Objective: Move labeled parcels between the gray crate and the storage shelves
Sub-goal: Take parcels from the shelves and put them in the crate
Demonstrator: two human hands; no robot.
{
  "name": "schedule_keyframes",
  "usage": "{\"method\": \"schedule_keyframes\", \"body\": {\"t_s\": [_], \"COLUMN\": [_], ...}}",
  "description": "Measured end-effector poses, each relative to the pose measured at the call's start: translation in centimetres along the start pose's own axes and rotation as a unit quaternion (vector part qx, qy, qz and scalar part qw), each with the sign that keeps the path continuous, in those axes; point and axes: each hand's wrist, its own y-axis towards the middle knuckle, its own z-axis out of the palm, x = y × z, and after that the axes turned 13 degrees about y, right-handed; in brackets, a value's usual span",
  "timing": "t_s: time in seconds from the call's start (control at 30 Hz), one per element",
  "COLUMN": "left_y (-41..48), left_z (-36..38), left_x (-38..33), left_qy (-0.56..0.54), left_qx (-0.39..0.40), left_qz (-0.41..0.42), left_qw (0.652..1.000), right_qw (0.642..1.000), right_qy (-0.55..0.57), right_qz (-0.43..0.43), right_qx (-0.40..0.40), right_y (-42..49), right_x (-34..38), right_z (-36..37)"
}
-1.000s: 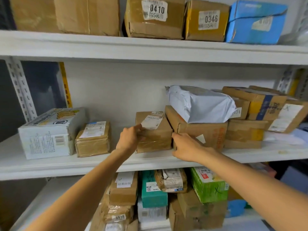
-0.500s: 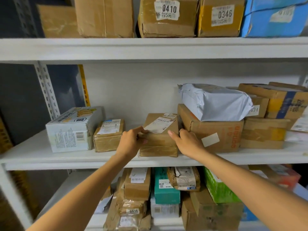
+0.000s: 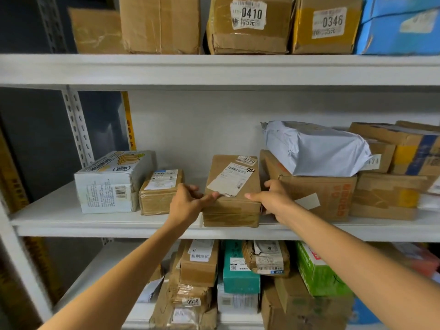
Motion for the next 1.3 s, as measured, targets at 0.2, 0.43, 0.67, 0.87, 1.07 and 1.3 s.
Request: {"method": "schedule_keyframes", "body": {"t_s": [0.2, 0.43, 0.67, 0.87, 1.07, 1.3], "left_y": [0.4, -0.5, -0.6, -1.7, -2.4, -3.6], "left_z": [-1.8, -2.4, -3.2, -3.8, -4.7, -5.3], "left_x": [-1.7, -2.4, -1.3, -1.0, -1.7, -4.0], "left_qy": [-0.017, -0.058, -0.202, -0.192, -0.185, -0.154], "left_qx": [0.207, 0.198, 0.109, 0.096, 0.051, 0.058], "left_qz": [-0.035, -0.009, 0.022, 0.06, 0.067, 0.124], "left_qw": [0.978, 0.978, 0.973, 0.975, 0.979, 0.978], "right_qw": [0.993, 0.994, 0.994, 0.994, 0.987, 0.955], "right_qy": [-0.109, -0.087, 0.016, 0.011, 0.141, 0.298], "right_qz": [0.01, -0.053, -0.105, -0.111, -0.074, -0.006], "right_qx": [0.046, 0.045, 0.025, 0.003, -0.034, -0.01], "right_y": [-0.4, -1.6, -2.9, -2.9, -2.2, -0.7], "right_x": [0.5, 0.0, 2.4, 0.9, 1.9, 3.3], "right_z": [0.0, 0.3, 1.4, 1.9, 1.5, 1.0]}}
